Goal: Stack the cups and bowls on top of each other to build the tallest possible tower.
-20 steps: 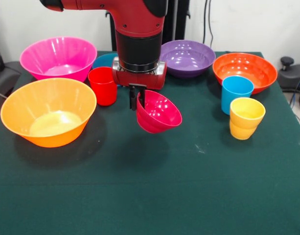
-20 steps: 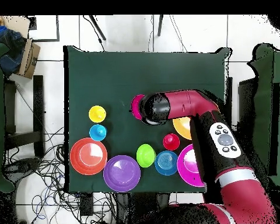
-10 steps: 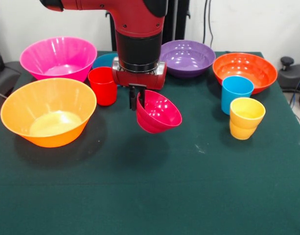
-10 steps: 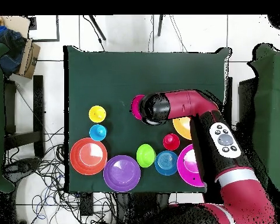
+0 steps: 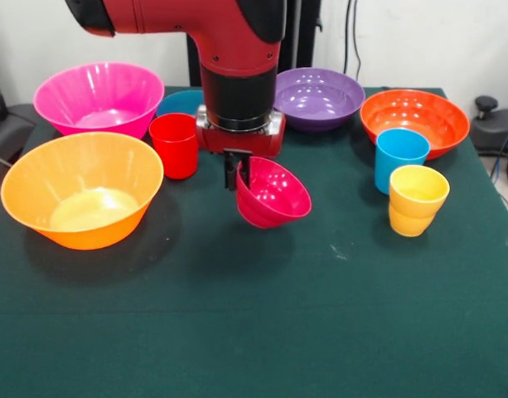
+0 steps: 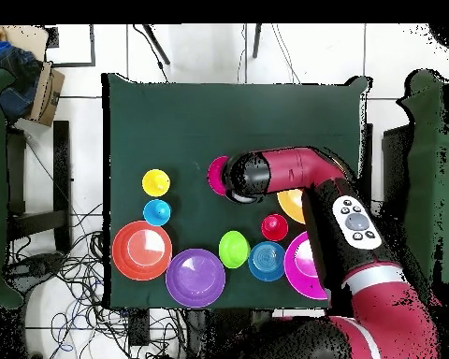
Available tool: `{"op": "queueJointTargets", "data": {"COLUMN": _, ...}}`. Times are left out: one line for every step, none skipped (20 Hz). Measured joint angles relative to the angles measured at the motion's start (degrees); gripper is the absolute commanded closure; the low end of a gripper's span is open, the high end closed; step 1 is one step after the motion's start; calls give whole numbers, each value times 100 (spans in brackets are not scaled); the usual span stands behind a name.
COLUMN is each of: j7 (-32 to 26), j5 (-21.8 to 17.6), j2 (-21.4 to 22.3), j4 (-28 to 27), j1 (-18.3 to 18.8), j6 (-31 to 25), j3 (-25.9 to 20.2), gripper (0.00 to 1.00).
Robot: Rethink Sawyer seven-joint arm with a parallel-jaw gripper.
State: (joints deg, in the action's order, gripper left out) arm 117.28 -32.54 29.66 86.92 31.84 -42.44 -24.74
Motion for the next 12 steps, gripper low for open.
{"op": "queueJointTargets", "data": {"j7": 0, "j5": -2, "j2": -12, "j4": 1, "j1": 1, "j6": 0, "j3": -1, "gripper": 100}}
{"op": "queueJointTargets", "data": {"j7": 0, "j5": -19, "j2": -63, "j4": 0, "j1": 1, "j6": 0, "j3": 0, "gripper": 100}}
{"op": "queueJointTargets", "data": {"j7": 0, "j5": -20, "j2": -75, "j4": 0, "j1": 1, "j6": 0, "j3": 0, "gripper": 100}}
{"op": "queueJointTargets", "data": {"j7": 0, "j5": -22, "j2": -98, "j4": 0, "j1": 1, "j6": 0, "j3": 0, "gripper": 100}}
{"op": "queueJointTargets", "data": {"j7": 0, "j5": -24, "j2": -121, "j4": 0, "j1": 2, "j6": 0, "j3": 0, "gripper": 100}}
{"op": "queueJointTargets", "data": {"j7": 0, "j5": -31, "j2": -135, "j4": -1, "j1": 3, "j6": 0, "j3": -1, "gripper": 100}}
{"op": "queueJointTargets", "data": {"j7": 0, "j5": -32, "j2": -139, "j4": 0, "j1": 3, "j6": 0, "j3": -1, "gripper": 100}}
{"op": "queueJointTargets", "data": {"j7": 0, "j5": -40, "j2": -165, "j4": -1, "j1": 4, "j6": 0, "j3": -1, "gripper": 100}}
{"op": "queueJointTargets", "data": {"j7": 0, "j5": -48, "j2": -175, "j4": -2, "j1": 4, "j6": 1, "j3": -1, "gripper": 100}}
{"op": "queueJointTargets", "data": {"j7": 0, "j5": -63, "j2": -198, "j4": -1, "j1": 4, "j6": 0, "j3": 0, "gripper": 100}}
{"op": "queueJointTargets", "data": {"j7": 0, "j5": -69, "j2": -208, "j4": -2, "j1": 4, "j6": 0, "j3": -1, "gripper": 100}}
{"op": "queueJointTargets", "data": {"j7": 0, "j5": -76, "j2": -222, "j4": -1, "j1": 4, "j6": 0, "j3": 0, "gripper": 100}}
